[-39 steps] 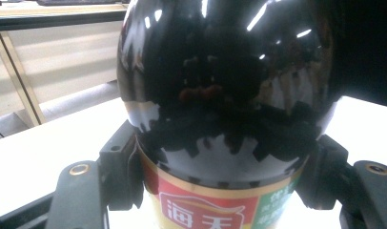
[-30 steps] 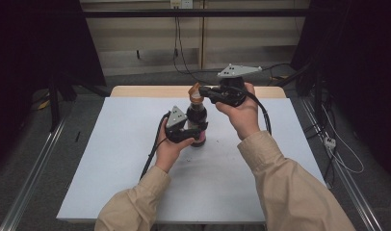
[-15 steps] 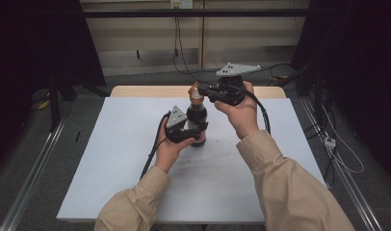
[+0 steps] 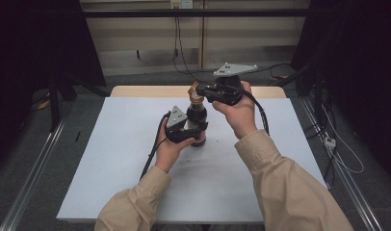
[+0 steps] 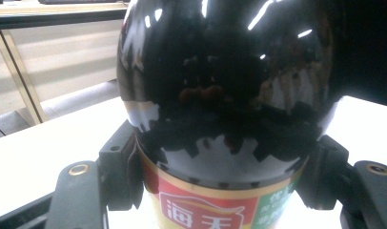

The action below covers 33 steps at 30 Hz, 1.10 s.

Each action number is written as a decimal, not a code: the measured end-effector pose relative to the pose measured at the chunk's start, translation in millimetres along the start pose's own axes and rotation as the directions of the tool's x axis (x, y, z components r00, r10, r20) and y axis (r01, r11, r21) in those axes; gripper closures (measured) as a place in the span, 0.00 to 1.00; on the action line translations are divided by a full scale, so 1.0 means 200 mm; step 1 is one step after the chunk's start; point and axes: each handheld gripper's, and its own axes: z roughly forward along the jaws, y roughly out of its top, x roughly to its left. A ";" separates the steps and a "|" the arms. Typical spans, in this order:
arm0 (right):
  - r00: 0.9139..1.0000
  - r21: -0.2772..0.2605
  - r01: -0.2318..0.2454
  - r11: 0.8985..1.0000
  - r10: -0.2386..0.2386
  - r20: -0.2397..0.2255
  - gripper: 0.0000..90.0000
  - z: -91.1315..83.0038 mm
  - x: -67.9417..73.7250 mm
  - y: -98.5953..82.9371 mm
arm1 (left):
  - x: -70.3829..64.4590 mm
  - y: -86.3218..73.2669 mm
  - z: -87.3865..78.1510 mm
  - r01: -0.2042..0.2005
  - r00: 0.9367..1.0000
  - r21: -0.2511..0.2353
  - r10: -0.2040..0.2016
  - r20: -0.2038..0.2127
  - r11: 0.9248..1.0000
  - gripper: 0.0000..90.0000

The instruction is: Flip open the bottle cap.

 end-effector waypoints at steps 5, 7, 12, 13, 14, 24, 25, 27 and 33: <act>1.000 -0.005 -0.007 1.000 0.007 -0.002 1.00 0.01 0.00 0.00 | 0.00 0.00 0.00 -0.003 1.000 0.005 0.003 0.001 1.000 0.34; 1.000 -0.004 -0.007 1.000 0.007 -0.002 1.00 0.01 0.01 0.00 | 0.00 0.00 0.00 -0.005 1.000 0.006 0.005 0.000 1.000 0.34; 1.000 -0.018 -0.007 1.000 0.006 -0.011 1.00 0.01 0.02 0.03 | 0.00 0.00 0.00 -0.003 1.000 0.002 0.003 0.000 1.000 0.34; 1.000 -0.017 -0.007 1.000 0.007 -0.008 1.00 0.01 0.02 0.03 | 0.00 0.00 0.00 -0.003 1.000 0.002 0.003 0.000 1.000 0.34; 1.000 -0.016 -0.006 1.000 0.006 -0.006 1.00 0.01 0.02 0.03 | 0.00 0.00 0.00 -0.002 1.000 0.002 0.002 0.000 1.000 0.34; 0.999 -0.027 -0.039 0.999 0.039 -0.001 0.99 -0.02 0.00 -0.01 | 0.00 0.01 -0.01 0.013 1.000 0.017 -0.013 -0.001 1.000 0.33; 0.999 -0.028 -0.044 0.999 0.044 0.000 0.96 -0.03 0.00 -0.02 | 0.00 0.01 -0.01 0.014 1.000 0.020 -0.014 -0.002 1.000 0.32; 0.999 -0.028 -0.041 0.999 0.041 0.003 0.93 -0.03 0.00 -0.03 | 0.00 0.01 0.00 0.031 1.000 0.016 -0.031 0.000 0.999 0.32; 0.999 -0.032 -0.051 0.998 0.051 0.006 0.86 -0.06 -0.01 -0.05 | 0.01 0.02 -0.02 0.037 0.999 0.029 -0.038 0.011 0.999 0.31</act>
